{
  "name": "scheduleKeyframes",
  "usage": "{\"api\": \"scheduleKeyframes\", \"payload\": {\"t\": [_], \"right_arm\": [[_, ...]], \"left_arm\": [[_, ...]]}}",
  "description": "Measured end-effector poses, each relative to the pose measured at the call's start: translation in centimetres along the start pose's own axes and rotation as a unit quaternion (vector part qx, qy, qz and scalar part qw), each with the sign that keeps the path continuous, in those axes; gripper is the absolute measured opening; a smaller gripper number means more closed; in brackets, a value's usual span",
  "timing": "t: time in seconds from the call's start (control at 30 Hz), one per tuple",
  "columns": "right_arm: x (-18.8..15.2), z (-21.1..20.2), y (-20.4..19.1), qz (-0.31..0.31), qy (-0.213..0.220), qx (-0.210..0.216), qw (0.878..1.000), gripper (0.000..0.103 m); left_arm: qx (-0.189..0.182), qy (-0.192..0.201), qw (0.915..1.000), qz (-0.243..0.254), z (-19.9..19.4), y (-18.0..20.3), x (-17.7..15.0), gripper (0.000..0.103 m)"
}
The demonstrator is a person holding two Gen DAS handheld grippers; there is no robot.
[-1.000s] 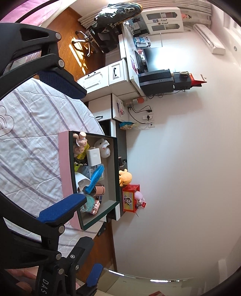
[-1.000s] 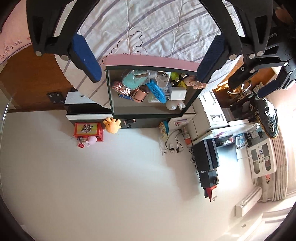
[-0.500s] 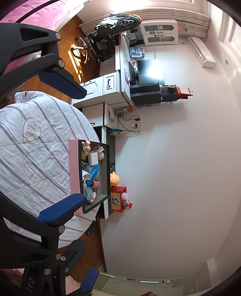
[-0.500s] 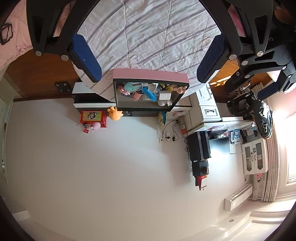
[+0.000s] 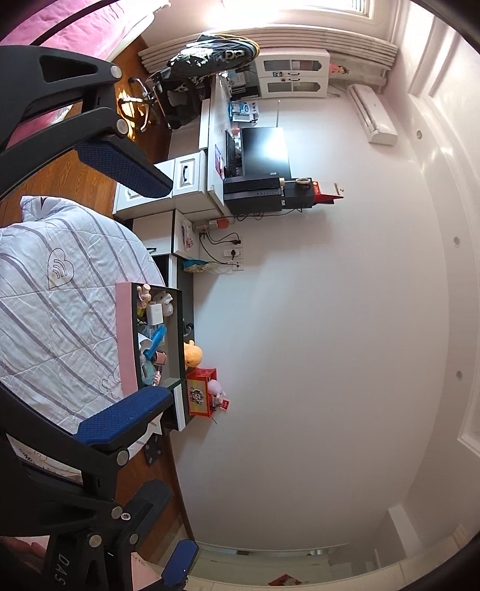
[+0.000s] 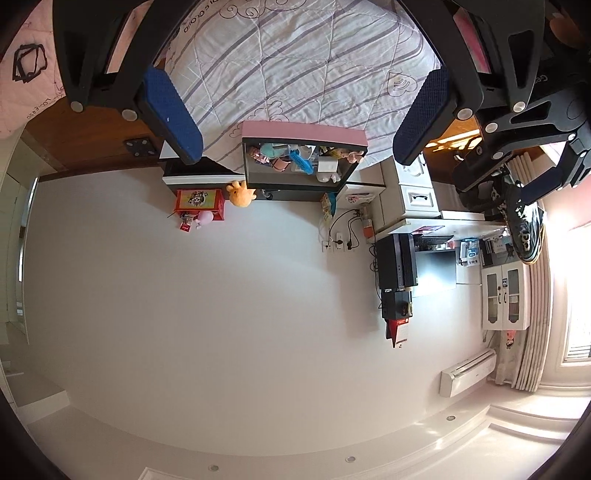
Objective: Organize rigid objects
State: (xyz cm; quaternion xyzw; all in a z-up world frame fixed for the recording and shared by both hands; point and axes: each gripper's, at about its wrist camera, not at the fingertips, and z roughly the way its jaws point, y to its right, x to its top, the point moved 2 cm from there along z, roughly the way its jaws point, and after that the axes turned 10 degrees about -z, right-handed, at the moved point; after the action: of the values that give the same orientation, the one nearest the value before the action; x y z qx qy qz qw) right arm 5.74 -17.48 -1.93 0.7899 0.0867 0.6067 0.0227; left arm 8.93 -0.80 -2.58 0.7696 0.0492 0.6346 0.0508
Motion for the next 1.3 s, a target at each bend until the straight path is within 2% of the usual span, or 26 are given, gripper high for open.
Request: {"api": "scheduleKeyframes", "payload": {"t": [0.47, 1.3], "right_arm": [[1.3, -4.5, -0.9, -0.009, 0.031, -0.017, 0.999, 0.103], [1.2, -5.0, -1.2, -0.008, 0.042, -0.021, 0.999, 0.103]], "left_arm": [[-0.001, 0.028, 0.9996, 0.001, -3.6, -0.4, 1.3, 0.103], [-0.008, 0.036, 0.9993, -0.009, -4.1, -0.6, 1.3, 0.103]]}}
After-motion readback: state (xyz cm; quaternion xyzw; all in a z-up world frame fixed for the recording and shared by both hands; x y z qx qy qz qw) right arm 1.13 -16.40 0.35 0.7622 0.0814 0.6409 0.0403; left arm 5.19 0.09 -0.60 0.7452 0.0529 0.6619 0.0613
